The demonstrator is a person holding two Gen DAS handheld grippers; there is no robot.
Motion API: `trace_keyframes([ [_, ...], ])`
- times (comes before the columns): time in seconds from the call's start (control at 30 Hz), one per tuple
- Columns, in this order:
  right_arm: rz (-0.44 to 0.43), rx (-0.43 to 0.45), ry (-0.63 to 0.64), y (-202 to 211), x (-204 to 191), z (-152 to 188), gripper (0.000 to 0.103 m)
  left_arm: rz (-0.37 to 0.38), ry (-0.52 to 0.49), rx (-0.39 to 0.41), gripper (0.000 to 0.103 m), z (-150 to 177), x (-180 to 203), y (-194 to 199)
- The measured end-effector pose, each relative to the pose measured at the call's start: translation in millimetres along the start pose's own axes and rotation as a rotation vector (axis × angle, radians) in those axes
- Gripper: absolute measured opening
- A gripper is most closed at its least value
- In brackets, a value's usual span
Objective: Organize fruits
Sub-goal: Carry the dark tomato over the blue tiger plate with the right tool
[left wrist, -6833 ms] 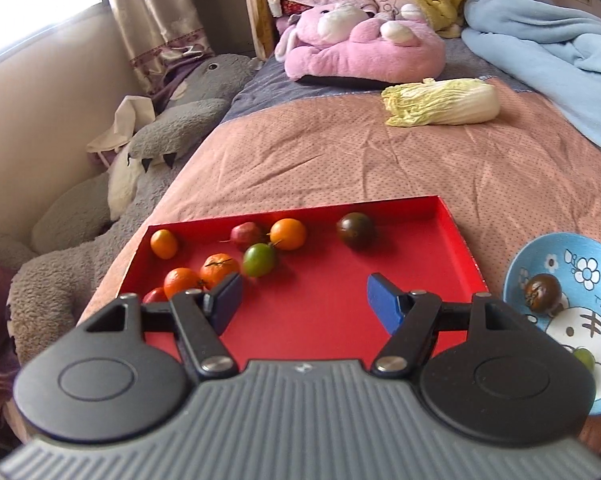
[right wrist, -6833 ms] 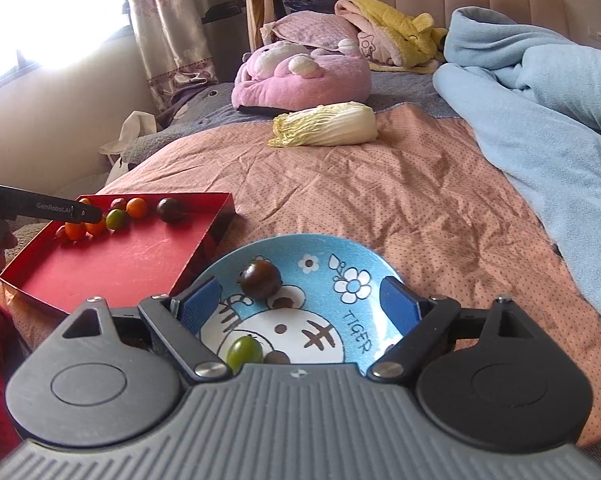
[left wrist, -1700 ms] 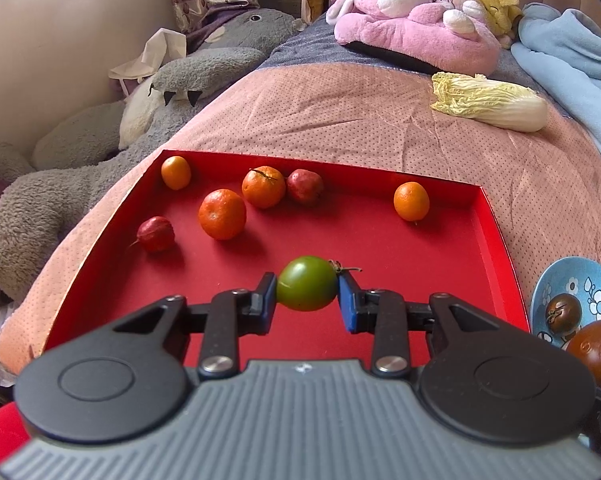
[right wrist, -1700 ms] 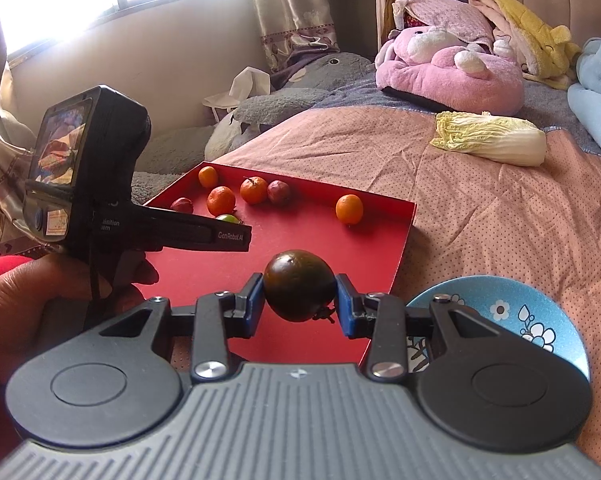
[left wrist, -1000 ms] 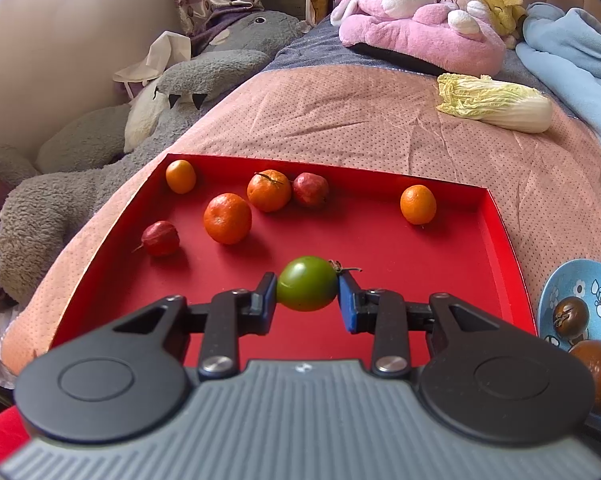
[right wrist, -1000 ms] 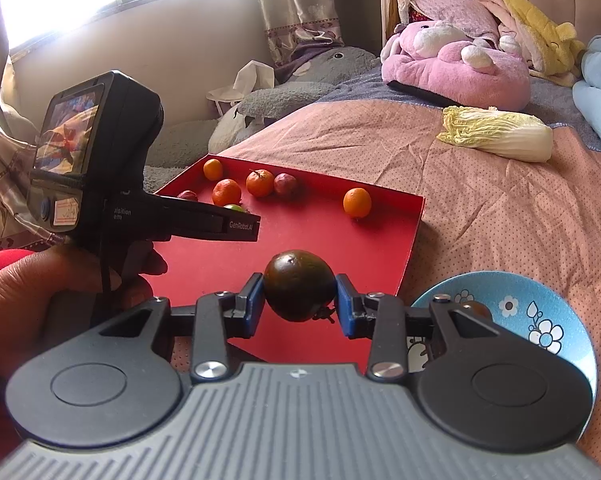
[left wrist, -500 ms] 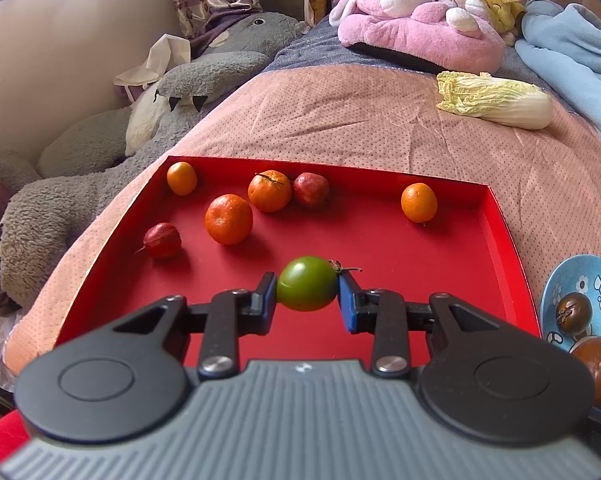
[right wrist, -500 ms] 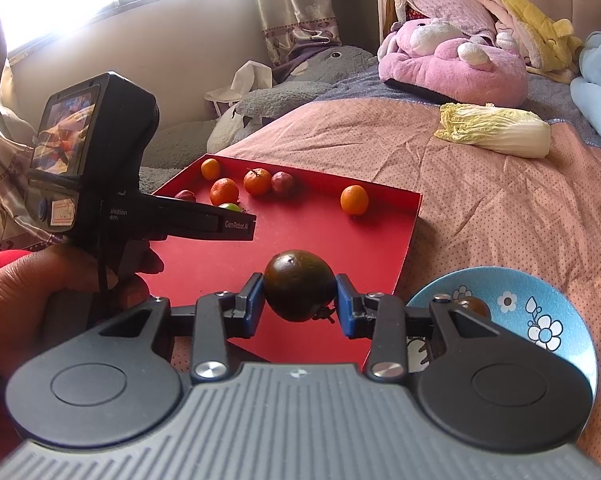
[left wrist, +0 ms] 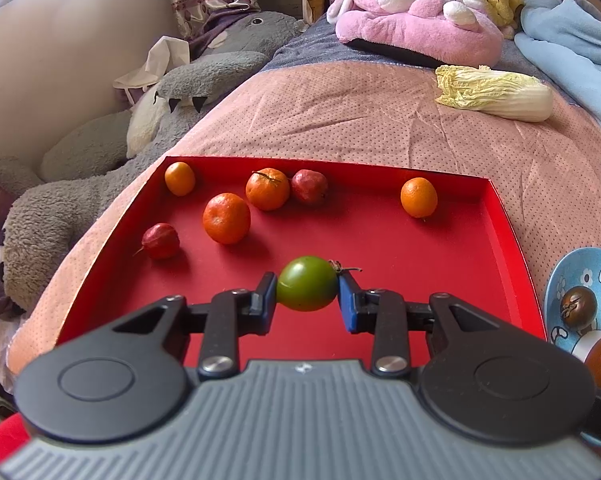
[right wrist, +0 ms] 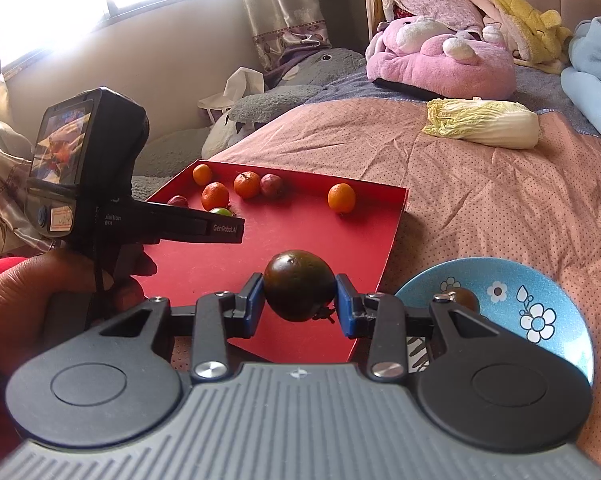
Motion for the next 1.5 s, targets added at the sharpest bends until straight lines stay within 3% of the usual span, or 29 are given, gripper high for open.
trace_keyframes([
  [1.5, 0.058, 0.025, -0.062, 21, 36, 4, 0.043, -0.009, -0.020, 0.006, 0.036, 1, 2, 2],
])
Point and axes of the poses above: each gripper's, at about its wrist camera, not at the fingertips, and y roughly against the way its jaws point, x to its right, z to its underside, the point moved 10 cm from there along -y, roughly the way its jaws point, and after that the axes turned 3 degrees about -z, right-handed, at the moved point
